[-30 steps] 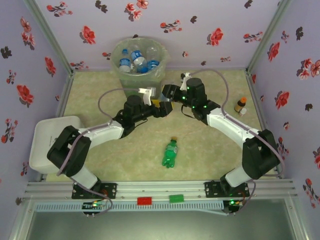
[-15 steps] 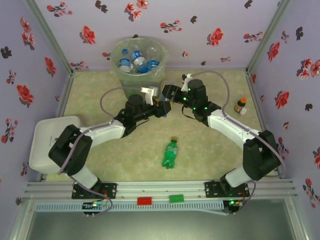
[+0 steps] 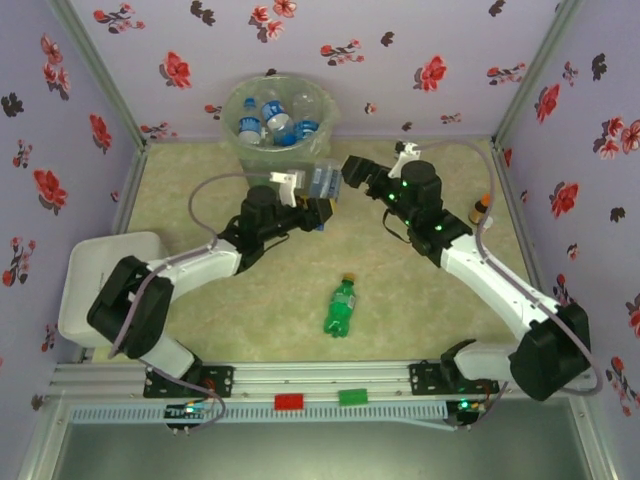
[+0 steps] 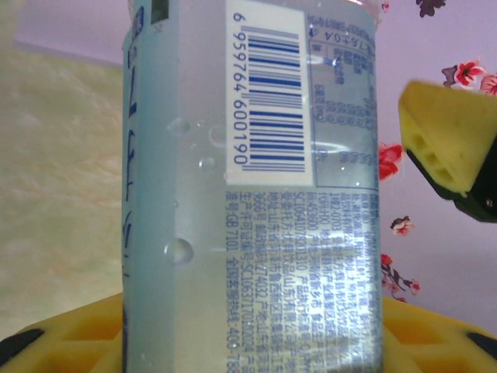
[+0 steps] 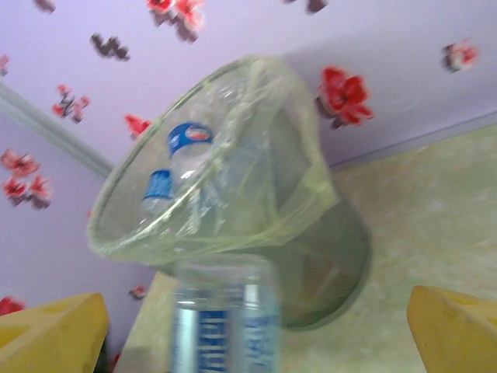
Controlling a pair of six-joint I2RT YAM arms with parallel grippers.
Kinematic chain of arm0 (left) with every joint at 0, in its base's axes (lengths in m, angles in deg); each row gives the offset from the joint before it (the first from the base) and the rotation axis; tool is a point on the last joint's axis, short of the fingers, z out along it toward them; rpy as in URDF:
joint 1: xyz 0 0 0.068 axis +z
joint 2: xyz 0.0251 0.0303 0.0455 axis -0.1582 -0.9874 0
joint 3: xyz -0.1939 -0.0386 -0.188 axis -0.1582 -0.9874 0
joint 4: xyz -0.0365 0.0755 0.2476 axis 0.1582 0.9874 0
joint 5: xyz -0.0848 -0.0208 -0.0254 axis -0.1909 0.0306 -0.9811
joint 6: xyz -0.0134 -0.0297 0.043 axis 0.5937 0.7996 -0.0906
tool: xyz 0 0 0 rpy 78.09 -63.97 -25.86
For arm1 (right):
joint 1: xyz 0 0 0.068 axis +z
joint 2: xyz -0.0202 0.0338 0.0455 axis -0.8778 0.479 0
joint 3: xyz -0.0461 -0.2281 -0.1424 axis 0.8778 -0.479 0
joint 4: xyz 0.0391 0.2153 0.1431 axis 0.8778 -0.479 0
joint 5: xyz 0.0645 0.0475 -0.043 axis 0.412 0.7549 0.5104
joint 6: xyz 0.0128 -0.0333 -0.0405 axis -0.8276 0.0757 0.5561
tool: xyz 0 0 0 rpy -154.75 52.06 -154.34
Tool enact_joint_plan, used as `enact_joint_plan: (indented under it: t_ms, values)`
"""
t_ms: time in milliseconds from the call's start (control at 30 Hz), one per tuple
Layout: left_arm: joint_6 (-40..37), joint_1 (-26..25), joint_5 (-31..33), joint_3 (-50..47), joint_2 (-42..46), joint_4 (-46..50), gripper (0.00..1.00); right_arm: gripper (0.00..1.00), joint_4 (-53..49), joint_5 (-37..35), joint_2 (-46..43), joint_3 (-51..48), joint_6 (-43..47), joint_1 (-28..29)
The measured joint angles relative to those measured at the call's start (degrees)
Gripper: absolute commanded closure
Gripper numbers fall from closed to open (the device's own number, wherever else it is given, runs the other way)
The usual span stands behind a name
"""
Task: Put the plastic bottles in the bin
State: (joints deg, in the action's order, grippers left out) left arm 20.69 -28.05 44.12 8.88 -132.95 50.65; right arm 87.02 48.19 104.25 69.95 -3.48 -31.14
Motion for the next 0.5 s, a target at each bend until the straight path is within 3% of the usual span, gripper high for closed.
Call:
enact_joint_plan:
  t_ms: [267, 500]
  values:
    - [-9.6, 5.4, 4.6, 13.0, 6.3, 14.1, 0.55, 0.0, -5.0, -8.0, -2.3, -9.9, 0.6, 0.0]
    - [-16.0, 12.9, 8.2, 32.9, 3.2, 28.2, 0.54, 0.0, -6.9, -8.9, -2.3, -12.9, 0.6, 0.0]
